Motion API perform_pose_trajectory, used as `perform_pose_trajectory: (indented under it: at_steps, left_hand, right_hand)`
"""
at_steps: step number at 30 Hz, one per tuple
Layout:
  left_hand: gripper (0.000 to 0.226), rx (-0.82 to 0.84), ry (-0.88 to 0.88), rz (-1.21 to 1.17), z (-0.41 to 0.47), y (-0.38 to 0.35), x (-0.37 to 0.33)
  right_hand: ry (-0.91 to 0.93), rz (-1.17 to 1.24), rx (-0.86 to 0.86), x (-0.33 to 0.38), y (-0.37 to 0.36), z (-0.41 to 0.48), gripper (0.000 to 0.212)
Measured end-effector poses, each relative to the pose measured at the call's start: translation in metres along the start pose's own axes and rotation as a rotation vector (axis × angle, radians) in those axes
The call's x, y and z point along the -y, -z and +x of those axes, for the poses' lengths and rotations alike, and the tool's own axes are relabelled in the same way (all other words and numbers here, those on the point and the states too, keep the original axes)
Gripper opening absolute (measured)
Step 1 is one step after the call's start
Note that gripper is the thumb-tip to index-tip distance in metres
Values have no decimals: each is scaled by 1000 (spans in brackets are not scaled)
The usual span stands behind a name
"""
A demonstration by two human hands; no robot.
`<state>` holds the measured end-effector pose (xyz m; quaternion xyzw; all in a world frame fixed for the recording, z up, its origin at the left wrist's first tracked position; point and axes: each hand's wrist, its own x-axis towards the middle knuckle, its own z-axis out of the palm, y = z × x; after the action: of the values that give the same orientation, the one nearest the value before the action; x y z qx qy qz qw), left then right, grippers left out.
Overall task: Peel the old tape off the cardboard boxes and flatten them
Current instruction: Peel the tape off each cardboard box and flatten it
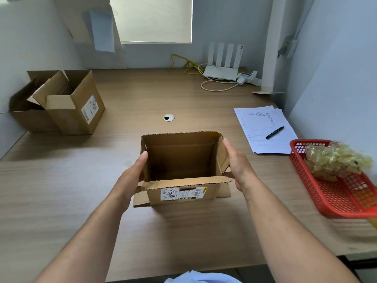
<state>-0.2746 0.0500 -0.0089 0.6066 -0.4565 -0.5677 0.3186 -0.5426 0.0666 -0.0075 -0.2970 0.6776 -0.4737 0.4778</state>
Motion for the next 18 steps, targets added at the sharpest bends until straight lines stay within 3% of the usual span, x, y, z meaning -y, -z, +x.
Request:
perform_pose_trajectory:
  at_steps: [3,5,9,13,16,18]
  left_hand:
    - [85,31,43,-63,2,3,-2]
    - [101,25,135,-89,5,5,-2]
    - [103,34,196,-154,11,5,-5]
    - [97,33,64,-442,15,10,-11]
    - [96,51,-19,-627,16,15,-11]
    - [90,45,-8,-567,19,12,-8]
  right_hand:
    - [-100,84,115,2,3,3,65]
    - [-175,145,211,3,6,4,70]
    - [-222,207,257,4,10,7,79]
    - [-77,507,325,6,13,14,87]
    - [-6,631,242,9,15,18,82]
    - [-17,585,207,6,11,19,75]
